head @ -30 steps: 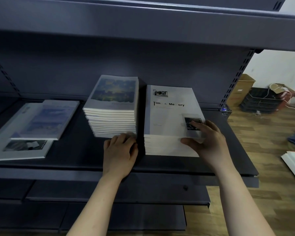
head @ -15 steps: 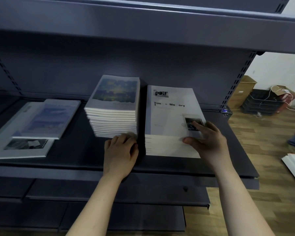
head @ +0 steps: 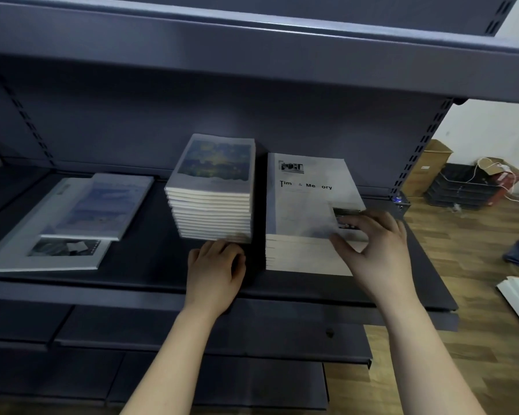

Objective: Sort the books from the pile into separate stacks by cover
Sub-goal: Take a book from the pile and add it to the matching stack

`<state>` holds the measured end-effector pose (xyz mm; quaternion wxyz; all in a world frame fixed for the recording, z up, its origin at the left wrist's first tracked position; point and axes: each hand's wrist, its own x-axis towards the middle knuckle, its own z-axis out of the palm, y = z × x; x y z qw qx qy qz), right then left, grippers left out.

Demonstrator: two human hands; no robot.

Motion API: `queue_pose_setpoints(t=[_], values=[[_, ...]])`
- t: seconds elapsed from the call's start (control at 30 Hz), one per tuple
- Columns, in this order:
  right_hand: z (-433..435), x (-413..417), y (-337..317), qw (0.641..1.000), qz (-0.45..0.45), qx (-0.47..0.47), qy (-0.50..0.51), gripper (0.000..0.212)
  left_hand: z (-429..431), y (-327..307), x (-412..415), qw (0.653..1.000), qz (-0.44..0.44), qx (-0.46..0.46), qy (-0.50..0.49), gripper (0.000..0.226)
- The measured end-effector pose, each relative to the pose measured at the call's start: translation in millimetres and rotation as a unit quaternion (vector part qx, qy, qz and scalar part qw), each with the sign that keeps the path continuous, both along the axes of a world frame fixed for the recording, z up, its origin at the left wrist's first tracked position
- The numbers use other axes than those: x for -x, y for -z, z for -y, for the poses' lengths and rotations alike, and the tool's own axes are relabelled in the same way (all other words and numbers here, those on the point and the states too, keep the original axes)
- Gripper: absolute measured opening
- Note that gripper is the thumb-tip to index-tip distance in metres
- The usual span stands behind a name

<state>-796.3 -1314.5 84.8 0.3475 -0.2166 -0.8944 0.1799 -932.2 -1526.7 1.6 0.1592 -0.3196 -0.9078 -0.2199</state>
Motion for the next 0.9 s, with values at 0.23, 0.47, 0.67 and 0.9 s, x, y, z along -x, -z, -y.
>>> queue_pose_setpoints(t=[0.23,0.47,0.67,0.9], values=[[63,22,-6,0.985,0.002,0.106,-0.136,0.015,48,-12,22,0.998,-0.028,-0.018,-0.054,0.007],[111,58,12,0.979,0.032,0.097,-0.178,0.014,113,-21,62,0.991,0.002,-0.012,-0.131,0.009],[141,81,33,0.976,0.088,0.100,-0.174,0.015,163,-21,104,0.975,0.048,0.004,-0.219,0.028],[159,101,59,0.979,0.126,0.086,-0.134,0.018,197,-26,149,0.939,0.145,0.043,-0.308,0.055]])
